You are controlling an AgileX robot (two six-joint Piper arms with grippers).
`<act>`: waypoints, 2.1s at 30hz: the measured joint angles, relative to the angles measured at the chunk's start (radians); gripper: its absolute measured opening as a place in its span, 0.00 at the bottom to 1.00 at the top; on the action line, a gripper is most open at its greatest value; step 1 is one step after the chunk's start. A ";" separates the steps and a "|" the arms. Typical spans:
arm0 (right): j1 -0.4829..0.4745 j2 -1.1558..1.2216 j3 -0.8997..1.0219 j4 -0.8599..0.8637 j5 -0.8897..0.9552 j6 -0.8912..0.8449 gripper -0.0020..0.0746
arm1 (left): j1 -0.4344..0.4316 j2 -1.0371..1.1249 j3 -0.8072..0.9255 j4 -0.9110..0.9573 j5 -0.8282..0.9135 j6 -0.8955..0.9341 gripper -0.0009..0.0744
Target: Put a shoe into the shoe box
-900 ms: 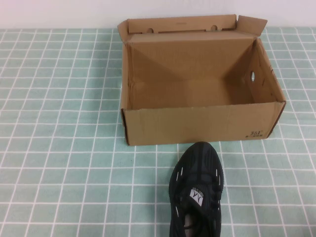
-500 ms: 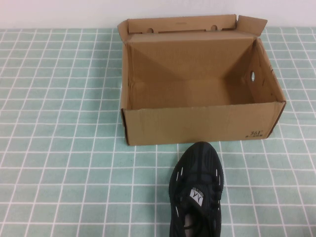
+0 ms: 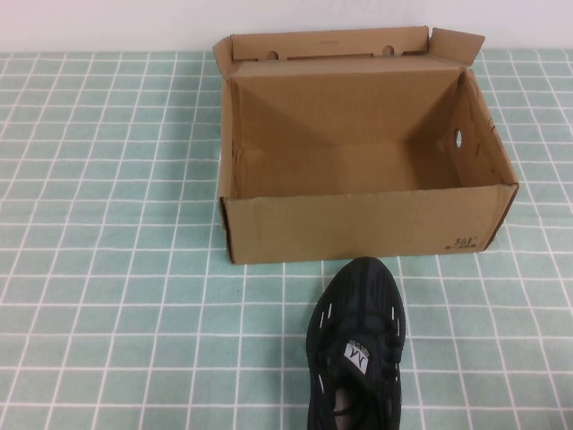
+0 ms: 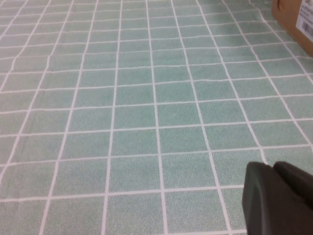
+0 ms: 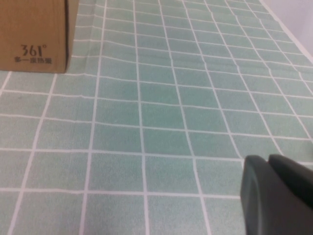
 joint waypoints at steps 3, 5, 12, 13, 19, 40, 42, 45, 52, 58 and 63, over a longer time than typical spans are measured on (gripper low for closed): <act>0.000 0.000 0.000 0.018 0.000 0.000 0.02 | 0.000 0.000 0.000 0.002 0.000 0.000 0.01; 0.000 0.000 0.000 0.034 0.000 0.000 0.02 | 0.000 0.000 0.000 0.009 0.000 0.000 0.01; 0.000 0.000 0.000 0.151 -0.153 0.000 0.02 | 0.000 0.000 0.000 0.017 -0.015 0.000 0.01; 0.000 0.000 0.000 0.181 -0.200 0.000 0.02 | 0.000 0.000 0.000 0.017 -0.024 0.000 0.01; 0.000 0.000 0.000 0.426 -0.523 0.002 0.02 | 0.000 0.000 0.000 0.017 -0.175 0.000 0.01; 0.000 0.000 -0.007 0.949 -0.858 0.002 0.02 | 0.000 0.000 0.000 0.019 -0.453 0.000 0.01; 0.000 0.000 -0.040 0.782 -0.812 0.017 0.02 | 0.000 0.000 0.000 0.019 -0.463 -0.026 0.01; 0.000 0.000 -0.120 0.507 -0.730 0.037 0.02 | 0.000 0.000 0.000 0.019 -0.504 -0.099 0.01; 0.000 0.000 -0.300 0.385 -0.799 0.239 0.02 | 0.000 0.000 0.000 0.019 -0.848 -0.236 0.01; 0.000 0.004 -0.465 0.317 -0.819 0.239 0.02 | 0.000 -0.003 -0.055 -0.022 -1.205 -0.302 0.01; 0.000 0.030 -0.621 0.249 -0.674 0.267 0.02 | 0.000 -0.005 -0.255 -0.061 -1.083 -0.317 0.01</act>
